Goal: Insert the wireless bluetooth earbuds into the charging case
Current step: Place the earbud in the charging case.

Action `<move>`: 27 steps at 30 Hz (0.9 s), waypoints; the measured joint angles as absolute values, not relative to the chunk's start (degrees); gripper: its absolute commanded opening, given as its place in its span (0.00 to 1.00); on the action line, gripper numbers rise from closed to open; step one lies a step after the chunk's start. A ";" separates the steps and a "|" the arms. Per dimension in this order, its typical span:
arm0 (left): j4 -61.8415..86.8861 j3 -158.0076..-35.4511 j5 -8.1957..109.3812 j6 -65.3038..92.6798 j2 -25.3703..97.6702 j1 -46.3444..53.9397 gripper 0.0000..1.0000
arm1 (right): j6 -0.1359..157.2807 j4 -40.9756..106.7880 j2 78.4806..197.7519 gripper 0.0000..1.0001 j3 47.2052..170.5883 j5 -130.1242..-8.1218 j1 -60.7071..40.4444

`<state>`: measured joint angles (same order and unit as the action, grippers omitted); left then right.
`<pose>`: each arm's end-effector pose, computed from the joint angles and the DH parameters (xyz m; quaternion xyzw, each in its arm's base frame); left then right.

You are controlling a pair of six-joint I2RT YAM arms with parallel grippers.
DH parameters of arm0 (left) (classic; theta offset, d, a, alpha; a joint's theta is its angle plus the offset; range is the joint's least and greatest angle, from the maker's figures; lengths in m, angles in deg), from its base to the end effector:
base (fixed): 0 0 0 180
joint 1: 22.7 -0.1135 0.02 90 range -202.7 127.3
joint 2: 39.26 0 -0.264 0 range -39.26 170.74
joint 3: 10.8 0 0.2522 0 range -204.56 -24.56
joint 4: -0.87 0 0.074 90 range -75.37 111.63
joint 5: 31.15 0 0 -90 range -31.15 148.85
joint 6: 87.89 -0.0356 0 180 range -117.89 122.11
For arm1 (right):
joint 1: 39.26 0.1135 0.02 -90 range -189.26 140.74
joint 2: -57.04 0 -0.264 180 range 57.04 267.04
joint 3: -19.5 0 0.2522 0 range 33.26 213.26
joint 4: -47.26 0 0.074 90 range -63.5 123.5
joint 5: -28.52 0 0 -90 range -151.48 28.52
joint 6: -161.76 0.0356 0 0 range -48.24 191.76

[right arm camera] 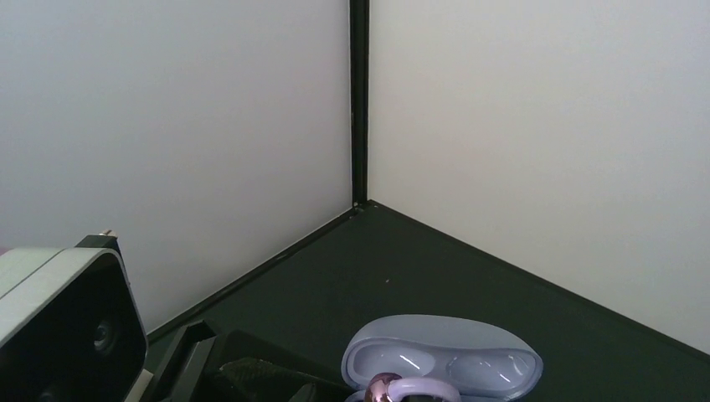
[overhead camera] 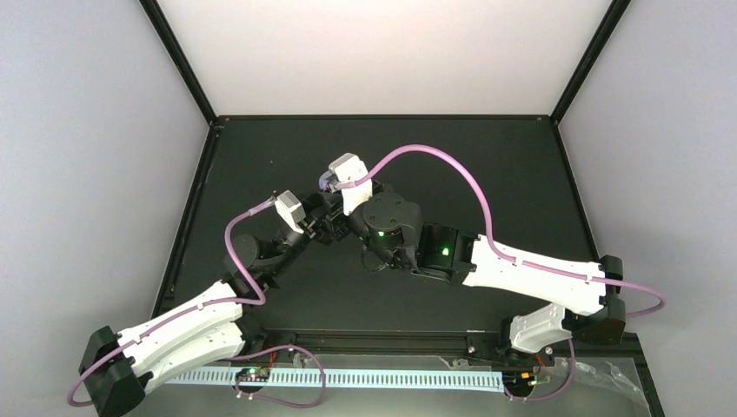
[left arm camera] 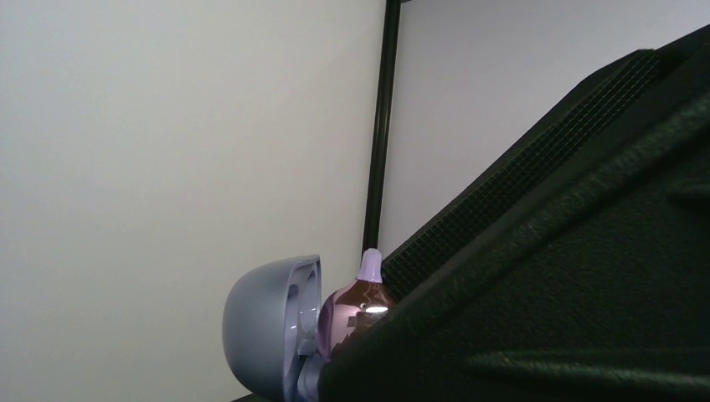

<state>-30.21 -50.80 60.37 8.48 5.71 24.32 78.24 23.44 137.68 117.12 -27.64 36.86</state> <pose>0.1254 -0.1332 0.3265 0.1732 0.5000 -0.3749 0.7612 0.0963 0.3070 0.4353 -0.2501 0.6978 0.2555 0.6207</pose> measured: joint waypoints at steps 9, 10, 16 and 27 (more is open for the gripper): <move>-30.13 -50.80 60.48 8.48 5.71 24.32 0.02 | 78.63 22.13 137.65 0.38 117.31 -27.29 36.86; -29.99 -50.80 60.59 8.48 5.71 24.32 0.01 | 78.74 21.95 137.65 0.40 117.31 -27.22 36.86; -29.60 -50.80 60.96 8.48 5.74 24.32 0.02 | 79.70 20.55 136.65 0.56 117.23 -27.44 36.86; -29.60 -50.80 61.27 8.50 5.74 24.32 0.01 | 81.67 18.21 131.78 0.64 115.65 -28.51 36.86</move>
<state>-29.60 -50.80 61.27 8.50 5.74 24.32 81.67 18.21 131.78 115.65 -28.51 36.86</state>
